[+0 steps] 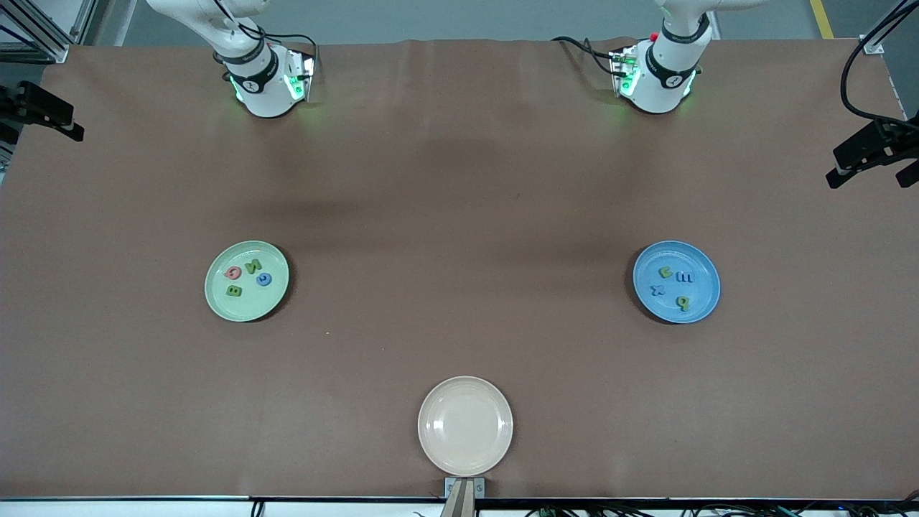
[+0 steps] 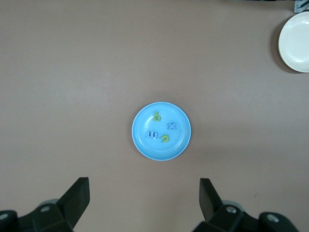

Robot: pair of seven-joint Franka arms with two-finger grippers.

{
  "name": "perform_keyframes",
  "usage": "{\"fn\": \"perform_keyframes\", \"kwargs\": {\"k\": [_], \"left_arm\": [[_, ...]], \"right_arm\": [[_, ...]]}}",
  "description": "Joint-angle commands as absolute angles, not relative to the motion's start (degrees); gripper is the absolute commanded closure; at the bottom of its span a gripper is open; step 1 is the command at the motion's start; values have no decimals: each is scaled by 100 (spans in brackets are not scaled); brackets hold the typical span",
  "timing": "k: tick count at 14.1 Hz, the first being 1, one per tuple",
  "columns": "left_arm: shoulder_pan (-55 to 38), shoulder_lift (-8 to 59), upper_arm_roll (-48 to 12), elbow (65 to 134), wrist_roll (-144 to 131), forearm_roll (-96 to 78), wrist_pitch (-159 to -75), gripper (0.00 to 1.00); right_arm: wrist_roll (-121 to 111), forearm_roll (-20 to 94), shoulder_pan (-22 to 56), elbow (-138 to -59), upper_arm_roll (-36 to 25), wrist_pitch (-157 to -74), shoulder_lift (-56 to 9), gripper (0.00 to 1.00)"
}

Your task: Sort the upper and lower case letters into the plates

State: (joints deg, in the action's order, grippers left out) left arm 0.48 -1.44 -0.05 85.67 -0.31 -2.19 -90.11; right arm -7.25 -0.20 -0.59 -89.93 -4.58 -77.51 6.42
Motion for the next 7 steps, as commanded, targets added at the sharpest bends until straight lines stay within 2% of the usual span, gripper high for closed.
{"fn": "perform_keyframes", "kwargs": {"k": [1, 7], "left_arm": [[141, -79, -88, 8437, -132, -299, -8895, 0], [114, -79, -88, 8437, -413, -290, -8895, 0]], "right_arm": [[-694, -26, -255, -9088, -325, -7761, 765, 0], [-703, -35, -220, -9088, -325, -7787, 765, 0]]}}
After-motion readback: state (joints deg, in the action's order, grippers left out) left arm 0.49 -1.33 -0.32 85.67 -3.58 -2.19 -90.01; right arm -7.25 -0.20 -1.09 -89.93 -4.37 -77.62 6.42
